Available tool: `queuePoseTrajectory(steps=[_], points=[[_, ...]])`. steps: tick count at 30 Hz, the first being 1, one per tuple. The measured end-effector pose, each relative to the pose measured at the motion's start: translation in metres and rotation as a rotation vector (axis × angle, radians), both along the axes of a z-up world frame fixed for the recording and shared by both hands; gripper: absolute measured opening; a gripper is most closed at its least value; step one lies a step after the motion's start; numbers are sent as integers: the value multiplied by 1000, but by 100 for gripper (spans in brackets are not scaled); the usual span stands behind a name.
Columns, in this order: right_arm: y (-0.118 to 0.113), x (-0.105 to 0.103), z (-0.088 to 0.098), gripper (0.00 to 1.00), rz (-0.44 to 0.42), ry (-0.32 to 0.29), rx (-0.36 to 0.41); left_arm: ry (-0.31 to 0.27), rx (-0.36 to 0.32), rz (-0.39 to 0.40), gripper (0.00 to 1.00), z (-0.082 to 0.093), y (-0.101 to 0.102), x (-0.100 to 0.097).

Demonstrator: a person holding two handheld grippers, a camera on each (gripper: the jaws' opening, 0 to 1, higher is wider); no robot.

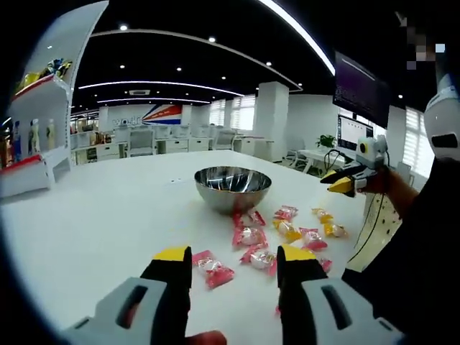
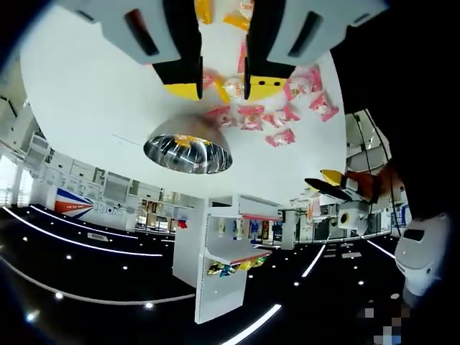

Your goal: Pick up the marshmallows scattered on the table and place them into the bowl on the table

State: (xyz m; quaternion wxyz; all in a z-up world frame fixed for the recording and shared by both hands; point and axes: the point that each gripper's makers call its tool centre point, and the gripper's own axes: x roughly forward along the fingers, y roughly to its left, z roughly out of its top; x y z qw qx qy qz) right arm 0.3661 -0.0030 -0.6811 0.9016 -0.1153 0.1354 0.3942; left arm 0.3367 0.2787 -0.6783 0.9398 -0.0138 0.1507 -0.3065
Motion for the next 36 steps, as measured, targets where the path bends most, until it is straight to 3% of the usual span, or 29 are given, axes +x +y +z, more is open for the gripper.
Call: queuePoseTrajectory(steps=[10,14,24,36], points=[[-5,13,-15,25,20,43,-33,7,14,-19,55,-3,2,-6],[-6,22,-23,29,65,54,-101,2,16,-22,61,-5,5,-8],[4,42,-43,38,205,76,-247,13,13,-7,62,-11,10,-11],[12,54,-64,36,408,101,-425,31,20,-3,61,-15,12,-16]])
